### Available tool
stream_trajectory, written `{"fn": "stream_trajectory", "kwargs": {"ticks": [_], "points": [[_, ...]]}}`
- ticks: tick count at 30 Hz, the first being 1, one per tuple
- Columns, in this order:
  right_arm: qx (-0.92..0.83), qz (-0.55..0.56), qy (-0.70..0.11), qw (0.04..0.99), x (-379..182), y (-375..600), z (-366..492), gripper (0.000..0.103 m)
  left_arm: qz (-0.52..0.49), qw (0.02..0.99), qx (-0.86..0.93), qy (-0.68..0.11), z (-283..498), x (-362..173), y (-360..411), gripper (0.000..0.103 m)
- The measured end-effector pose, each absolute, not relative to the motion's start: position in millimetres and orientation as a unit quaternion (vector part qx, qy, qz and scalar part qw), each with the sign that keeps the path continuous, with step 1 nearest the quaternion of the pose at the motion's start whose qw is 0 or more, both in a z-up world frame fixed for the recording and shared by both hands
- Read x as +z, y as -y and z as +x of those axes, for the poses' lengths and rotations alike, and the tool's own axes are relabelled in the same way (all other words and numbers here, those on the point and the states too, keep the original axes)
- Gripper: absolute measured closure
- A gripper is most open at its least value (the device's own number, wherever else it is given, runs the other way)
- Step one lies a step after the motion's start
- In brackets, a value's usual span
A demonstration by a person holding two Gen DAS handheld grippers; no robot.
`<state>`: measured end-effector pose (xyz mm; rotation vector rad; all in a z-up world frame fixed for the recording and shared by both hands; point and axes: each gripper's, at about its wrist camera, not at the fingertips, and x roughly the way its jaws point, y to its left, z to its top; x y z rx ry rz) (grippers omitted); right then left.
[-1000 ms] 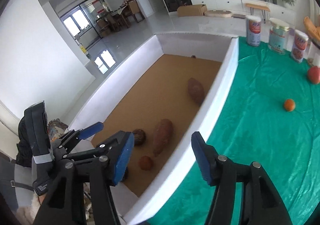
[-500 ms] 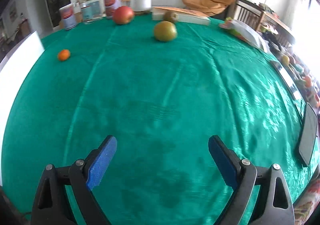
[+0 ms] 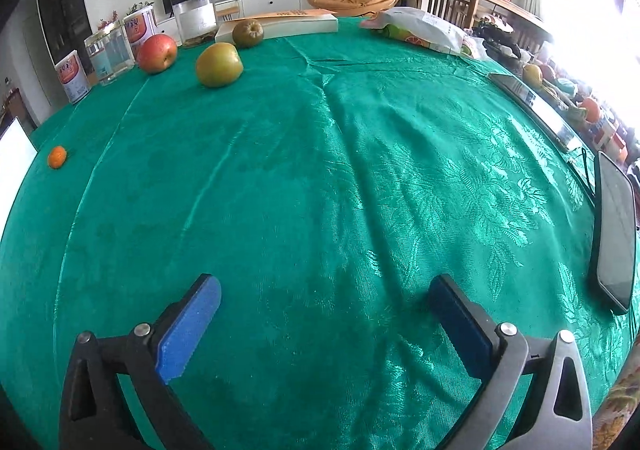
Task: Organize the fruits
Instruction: 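Move the left gripper back over the cloth toward the last tangerine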
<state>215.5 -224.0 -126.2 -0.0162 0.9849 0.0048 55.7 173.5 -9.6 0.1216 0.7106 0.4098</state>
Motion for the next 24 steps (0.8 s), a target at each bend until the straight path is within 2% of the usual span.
{"fn": "stream_trajectory", "kwargs": {"ticks": [2, 5, 9, 13, 16, 24], "points": [[0.002, -0.007, -0.472, 0.882, -126, 223, 214, 0.0, 0.071, 0.931, 0.181, -0.307, 51, 8, -151, 0.015], [0.002, -0.007, -0.47, 0.882, -126, 222, 213, 0.0, 0.039, 0.953, 0.112, -0.279, 45, 27, -116, 0.009], [0.003, -0.007, -0.47, 0.883, -127, 222, 213, 0.0, -0.038, 0.951, -0.015, -0.307, 54, 24, -72, 0.009], [0.003, -0.007, -0.47, 0.883, -126, 221, 213, 0.0, -0.064, 0.923, -0.078, -0.372, 82, -9, -35, 0.009], [0.003, -0.007, -0.47, 0.883, -126, 221, 213, 0.0, -0.055, 0.914, -0.056, -0.397, 109, -41, -29, 0.009], [0.003, -0.007, -0.47, 0.883, -126, 221, 213, 0.0, -0.023, 0.889, 0.02, -0.457, 169, -119, -57, 0.009]]}}
